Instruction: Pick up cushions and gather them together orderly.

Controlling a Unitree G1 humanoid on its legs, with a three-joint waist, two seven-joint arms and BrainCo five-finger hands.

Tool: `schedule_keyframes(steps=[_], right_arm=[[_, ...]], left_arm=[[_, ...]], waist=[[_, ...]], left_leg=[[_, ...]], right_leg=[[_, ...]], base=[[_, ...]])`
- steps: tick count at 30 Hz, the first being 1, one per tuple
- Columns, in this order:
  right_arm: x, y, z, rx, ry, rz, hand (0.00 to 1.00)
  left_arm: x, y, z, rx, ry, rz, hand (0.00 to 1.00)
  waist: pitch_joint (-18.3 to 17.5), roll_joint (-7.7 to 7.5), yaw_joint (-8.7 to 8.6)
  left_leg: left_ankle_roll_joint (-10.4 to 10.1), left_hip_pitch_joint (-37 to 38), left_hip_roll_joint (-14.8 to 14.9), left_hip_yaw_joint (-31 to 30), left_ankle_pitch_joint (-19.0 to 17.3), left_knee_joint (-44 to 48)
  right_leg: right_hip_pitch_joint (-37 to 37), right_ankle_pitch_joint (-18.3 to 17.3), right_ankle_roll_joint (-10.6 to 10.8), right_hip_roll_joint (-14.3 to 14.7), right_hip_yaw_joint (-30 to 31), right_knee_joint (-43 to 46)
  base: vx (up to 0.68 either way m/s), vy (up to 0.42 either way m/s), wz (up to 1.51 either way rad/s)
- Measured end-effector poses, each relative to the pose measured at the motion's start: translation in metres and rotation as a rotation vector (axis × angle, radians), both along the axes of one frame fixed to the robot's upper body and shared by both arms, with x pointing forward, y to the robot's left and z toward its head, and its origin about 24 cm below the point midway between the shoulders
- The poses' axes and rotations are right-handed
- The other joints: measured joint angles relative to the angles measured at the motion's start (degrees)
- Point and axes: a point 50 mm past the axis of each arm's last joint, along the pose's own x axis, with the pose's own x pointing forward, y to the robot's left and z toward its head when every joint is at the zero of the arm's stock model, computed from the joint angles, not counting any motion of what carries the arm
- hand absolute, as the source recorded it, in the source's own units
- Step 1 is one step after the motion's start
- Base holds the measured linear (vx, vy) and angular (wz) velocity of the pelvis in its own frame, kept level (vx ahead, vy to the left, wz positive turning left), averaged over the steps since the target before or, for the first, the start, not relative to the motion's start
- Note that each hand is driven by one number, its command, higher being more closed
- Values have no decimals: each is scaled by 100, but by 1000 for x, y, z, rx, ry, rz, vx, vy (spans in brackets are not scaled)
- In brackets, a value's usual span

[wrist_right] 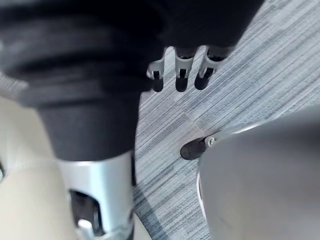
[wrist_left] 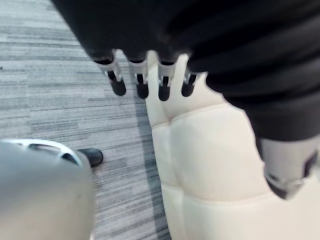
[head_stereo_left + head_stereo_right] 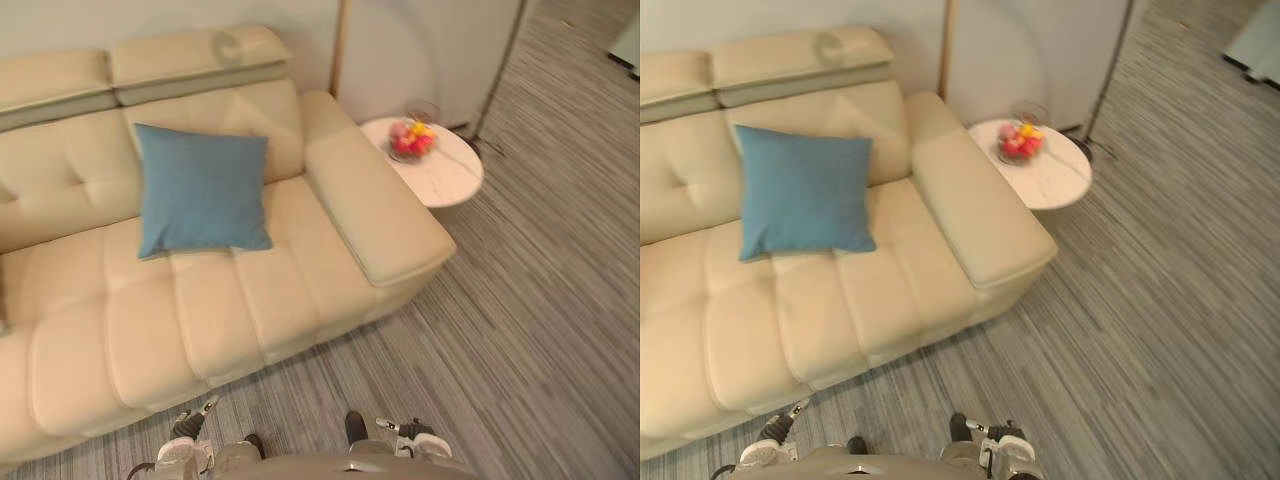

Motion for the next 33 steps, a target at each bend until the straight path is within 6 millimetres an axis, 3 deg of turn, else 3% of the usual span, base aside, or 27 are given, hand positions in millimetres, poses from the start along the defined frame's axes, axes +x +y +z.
schedule_keyframes(steps=[2,3,4,5,6,7,8,9,10,12,14,15,17,18,21,24,28,30,31,33], right_arm=[[5,2,1,-1,-13,16,0],[9,3,3,-6,-20,40,0],[13,2,4,-9,-29,42,0],[12,0,4,-13,-26,41,0],[11,-3,4,-24,-25,41,0],[12,-4,5,-27,-25,44,0],[13,-4,5,-28,-28,46,0],[13,-5,5,-32,-29,49,0],[10,-6,5,-34,-22,47,0],[12,-13,7,-57,-27,45,0],[10,-15,7,-62,-24,44,0],[8,-17,6,-58,-26,24,0],[8,-16,6,-56,-26,22,0],[6,-17,6,-57,-20,22,0],[4,-22,6,-75,-9,17,0],[1,-30,6,-96,7,14,0],[-4,-34,6,-101,16,3,0],[-8,-35,5,-105,25,-6,0],[-9,-36,5,-111,25,-13,0],[-14,-38,4,-114,35,-30,0]], left_arm=[[2,-1,0,0,-3,-6,0],[4,-3,0,-6,-8,-8,0],[3,-5,0,-5,-5,-17,0],[3,-5,0,0,-3,-26,0],[1,-5,0,-1,0,-29,0],[0,-5,0,1,0,-29,0],[0,-5,0,2,0,-31,0],[1,-6,0,4,0,-43,0],[2,-6,0,4,0,-51,0],[2,-14,-1,-11,2,-82,0],[2,-16,-2,-11,8,-101,0],[3,-16,-2,-10,7,-106,0],[6,-17,-1,-10,-2,-110,0],[15,-19,2,-10,-29,-120,0],[19,-26,2,-26,-41,-121,0],[22,-32,3,-39,-55,-124,0],[26,-35,4,-42,-71,-132,0],[28,-35,4,-42,-75,-134,0],[28,-35,5,-43,-77,-134,0],[28,-36,4,-45,-75,-133,0]], waist=[[46,34,-21],[137,151,8],[144,160,-6],[160,182,-8],[196,246,9],[227,305,2],[221,326,-7],[222,319,-6],[217,274,-9],[261,414,-1],[259,456,-20],[263,466,-35],[277,454,-44],[334,390,-11],[375,450,6],[431,514,56],[439,560,133],[442,557,158],[442,556,180],[434,570,196]], left_leg=[[39,0,98,400,-50,25],[90,0,242,845,-55,34],[112,43,288,1098,-57,16],[112,133,302,1261,-57,3],[108,316,371,1611,-56,-35],[93,420,420,1828,-48,-67],[75,449,440,1930,-37,-84],[-11,515,454,2126,-28,-76],[-77,552,435,2132,-38,-46],[-135,609,394,1697,2,-323],[-175,742,391,1639,-18,-469],[-292,782,541,1643,-114,-161],[-338,666,798,1581,-305,422],[-115,275,1256,1424,-491,1775],[-21,-103,1418,894,-649,2847],[-134,-526,1001,36,-886,3049],[-167,-859,575,-827,-882,2117],[-171,-905,392,-1302,-765,1455],[-159,-947,270,-1692,-580,948],[-201,-870,188,-1894,-201,664]], right_leg=[[-156,502,-100,127,-266,-193],[-280,740,-392,227,-967,-326],[-372,348,-572,209,-1827,-2],[-387,2,-601,203,-2363,279],[-320,-541,-751,192,-3364,645],[-245,-802,-780,155,-4001,882],[-220,-925,-775,118,-4256,982],[-144,-1225,-669,12,-4639,1063],[-154,-1204,-623,48,-4613,1055],[-128,-1107,-564,378,-4137,748],[-104,-1086,-553,572,-3871,611],[-77,-1194,-653,732,-3686,657],[-48,-1240,-699,834,-3590,678],[42,-1249,-716,969,-3378,649],[184,-1253,-723,1079,-3017,648],[344,-1258,-738,1107,-2398,617],[485,-1255,-725,1043,-1766,618],[518,-1259,-669,984,-1566,598],[565,-1316,-561,919,-1370,615],[592,-1421,-394,872,-1187,684]], base=[[-23,27,-142],[-40,-36,-133],[-46,-48,-133],[-62,-69,-116],[-74,-89,-118],[-71,-116,-109],[-32,-167,-96],[13,-146,-71],[13,-164,-75],[-8,-161,-87],[24,-118,-95],[59,-86,-81],[61,-84,-59],[66,-93,-61],[76,-17,-64],[94,78,-103],[104,132,-94],[142,191,-71],[192,226,-68],[193,230,-59]])
